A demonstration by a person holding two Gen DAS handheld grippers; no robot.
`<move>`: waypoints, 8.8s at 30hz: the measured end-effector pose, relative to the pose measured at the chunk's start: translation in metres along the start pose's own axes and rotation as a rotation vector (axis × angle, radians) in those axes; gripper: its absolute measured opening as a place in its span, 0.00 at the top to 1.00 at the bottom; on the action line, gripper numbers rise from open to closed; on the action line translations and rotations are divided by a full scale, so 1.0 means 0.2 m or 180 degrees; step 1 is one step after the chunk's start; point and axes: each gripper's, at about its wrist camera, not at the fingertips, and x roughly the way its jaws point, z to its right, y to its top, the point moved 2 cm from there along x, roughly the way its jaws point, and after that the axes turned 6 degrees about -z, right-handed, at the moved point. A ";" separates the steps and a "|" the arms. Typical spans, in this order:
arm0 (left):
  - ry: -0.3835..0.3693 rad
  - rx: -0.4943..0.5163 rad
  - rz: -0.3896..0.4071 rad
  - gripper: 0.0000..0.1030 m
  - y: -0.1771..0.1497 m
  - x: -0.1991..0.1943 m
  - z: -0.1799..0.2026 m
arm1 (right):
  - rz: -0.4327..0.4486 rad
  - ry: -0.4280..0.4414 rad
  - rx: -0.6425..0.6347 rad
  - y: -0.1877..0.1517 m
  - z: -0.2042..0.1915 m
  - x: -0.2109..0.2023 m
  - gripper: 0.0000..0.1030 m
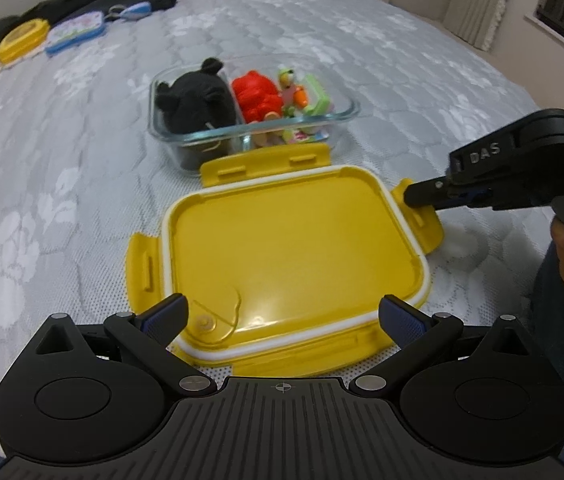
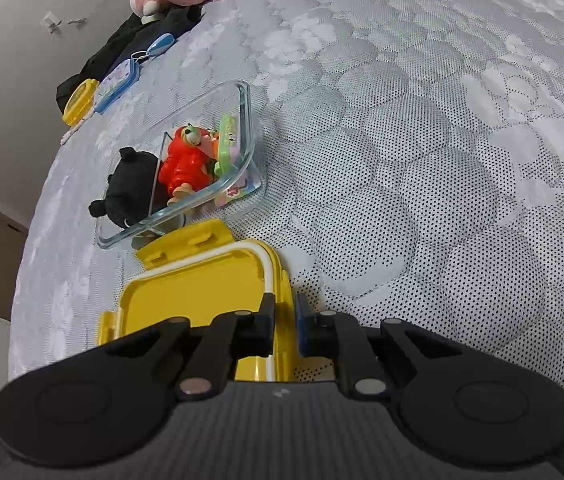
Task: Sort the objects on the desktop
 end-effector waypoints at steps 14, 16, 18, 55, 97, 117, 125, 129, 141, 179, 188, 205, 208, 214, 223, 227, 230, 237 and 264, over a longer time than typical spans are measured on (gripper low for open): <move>0.0152 0.0391 -0.0172 0.00 0.00 -0.01 0.16 | 0.0145 0.0351 0.0406 0.01 0.07 -0.07 0.94; 0.0107 0.0305 -0.0211 0.00 0.01 -0.02 0.16 | 0.0154 0.0329 0.0338 0.00 0.06 -0.10 0.94; 0.0095 0.0232 -0.0204 0.00 0.03 -0.05 0.15 | 0.0158 0.0122 0.0172 -0.01 0.02 -0.11 0.86; 0.1505 0.0820 0.0165 0.00 0.20 -0.25 0.18 | 0.0054 0.0632 -0.0276 -0.01 -0.42 -0.36 0.94; 0.0690 0.0211 -0.0352 0.00 0.19 -0.28 -0.03 | -0.0412 0.0024 -0.0793 -0.01 -0.27 0.13 0.85; 0.1601 0.1055 0.0094 0.00 0.13 -0.32 0.16 | -0.0302 0.0569 -0.0537 -0.01 -0.45 -0.18 0.90; 0.1808 0.0944 0.0285 0.00 0.09 -0.37 0.16 | -0.0187 0.0703 -0.0540 0.00 -0.52 -0.25 0.90; 0.1701 0.0511 0.0423 0.00 0.13 -0.44 0.08 | -0.0181 0.0796 -0.0394 0.02 -0.54 -0.25 0.89; 0.2566 0.1146 0.0580 0.00 0.19 -0.23 0.20 | -0.0041 0.0986 -0.0610 0.05 -0.70 -0.29 0.86; 0.0367 0.0219 0.1104 0.79 0.25 -0.35 0.13 | 0.1015 0.1062 -0.0599 0.13 -0.74 -0.75 0.84; -0.0032 -0.0427 0.0955 0.84 0.24 -0.36 -0.15 | 0.0966 0.0734 -0.0336 0.05 -0.53 -0.61 0.53; -0.0972 -0.2098 0.0703 0.73 0.05 -0.21 -0.73 | -0.0598 0.1110 0.1210 -0.31 -0.27 0.11 0.32; -0.1187 -0.2509 0.0586 0.69 0.00 -0.16 -0.82 | -0.0656 0.1236 0.1370 -0.36 -0.28 0.16 0.32; -0.1200 -0.2529 0.0575 0.69 0.00 -0.16 -0.82 | -0.0864 0.1284 0.1668 -0.45 -0.28 0.29 0.32; -0.1443 -0.2634 0.0558 0.74 -0.03 -0.14 -0.84 | -0.0658 0.1441 0.1899 -0.46 -0.19 0.37 0.32; -0.1655 -0.2747 0.0501 0.75 -0.05 -0.12 -0.86 | -0.0545 0.1355 0.1629 -0.42 -0.23 0.37 0.31; -0.1773 -0.2804 0.0502 0.75 -0.06 -0.11 -0.87 | -0.0519 0.1345 0.1553 -0.41 -0.23 0.37 0.31; -0.1931 -0.2664 0.0480 0.76 -0.10 -0.19 -0.83 | -0.0274 0.1198 0.1071 -0.36 -0.27 0.19 0.56; -0.1485 -0.1498 0.0614 0.66 0.66 0.27 -0.59 | 0.1047 0.0633 -0.0083 0.37 -0.08 0.17 0.66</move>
